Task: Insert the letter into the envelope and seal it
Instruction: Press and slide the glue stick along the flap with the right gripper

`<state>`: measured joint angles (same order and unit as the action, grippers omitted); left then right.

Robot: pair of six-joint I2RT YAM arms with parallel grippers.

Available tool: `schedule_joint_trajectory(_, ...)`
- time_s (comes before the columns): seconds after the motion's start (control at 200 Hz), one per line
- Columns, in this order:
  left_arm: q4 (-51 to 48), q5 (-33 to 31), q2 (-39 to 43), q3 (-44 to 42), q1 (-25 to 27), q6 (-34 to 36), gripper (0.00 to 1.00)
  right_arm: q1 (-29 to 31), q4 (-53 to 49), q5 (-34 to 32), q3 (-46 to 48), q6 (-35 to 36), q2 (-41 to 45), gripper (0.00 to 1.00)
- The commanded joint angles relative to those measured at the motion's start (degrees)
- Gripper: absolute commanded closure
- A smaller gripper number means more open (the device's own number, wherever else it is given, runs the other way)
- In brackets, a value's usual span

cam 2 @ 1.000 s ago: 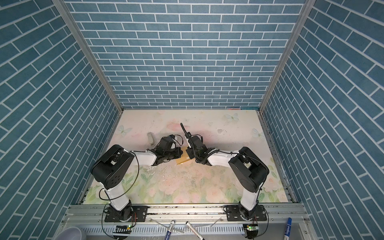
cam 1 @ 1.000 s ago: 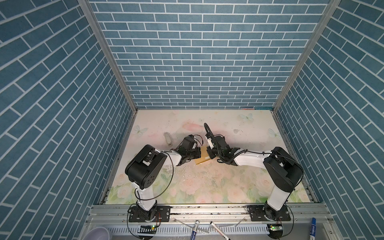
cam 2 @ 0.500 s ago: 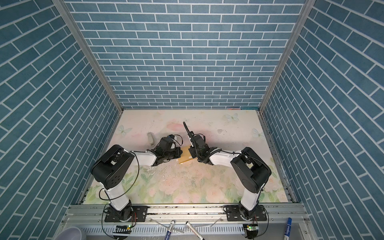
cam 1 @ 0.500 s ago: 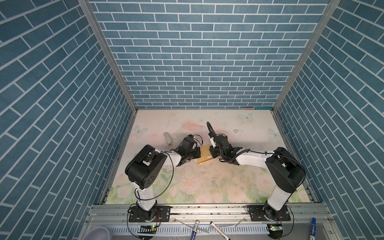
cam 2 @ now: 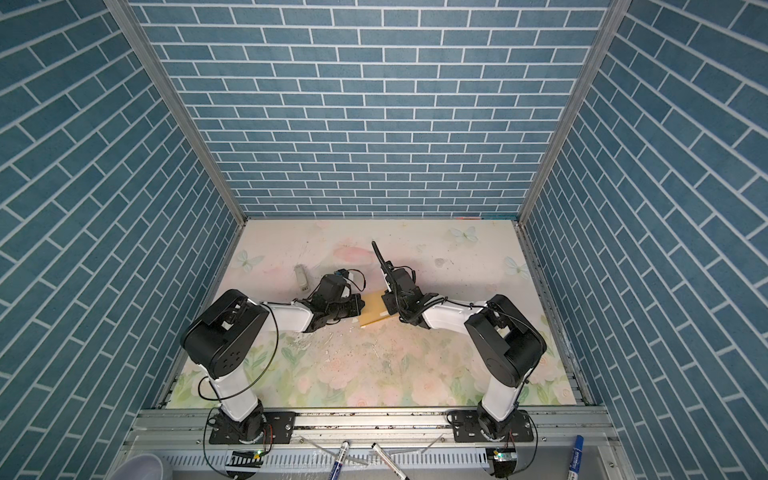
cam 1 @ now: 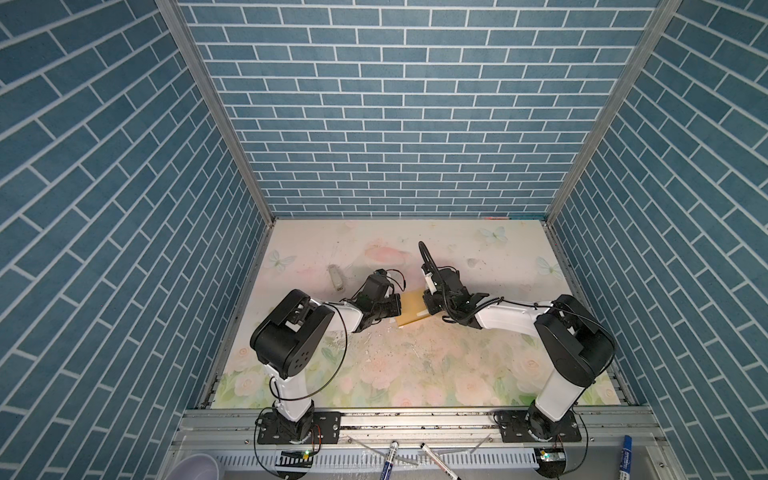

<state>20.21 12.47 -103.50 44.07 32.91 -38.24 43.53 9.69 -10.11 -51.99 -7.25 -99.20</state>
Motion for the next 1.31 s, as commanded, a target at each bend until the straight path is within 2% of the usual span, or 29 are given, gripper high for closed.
schedule_joint_trajectory(0.0,-5.8,-2.2,-1.5,-1.8,-0.3,0.1,1.0,-1.0,-5.1,-0.9,1.6,-0.3,-0.3,1.0)
schedule_joint_trajectory(1.3,-6.7,-2.7,-2.5,-1.6,-0.4,0.4,1.0,-5.8,-8.0,-5.0,5.0,-2.8,1.7,1.0)
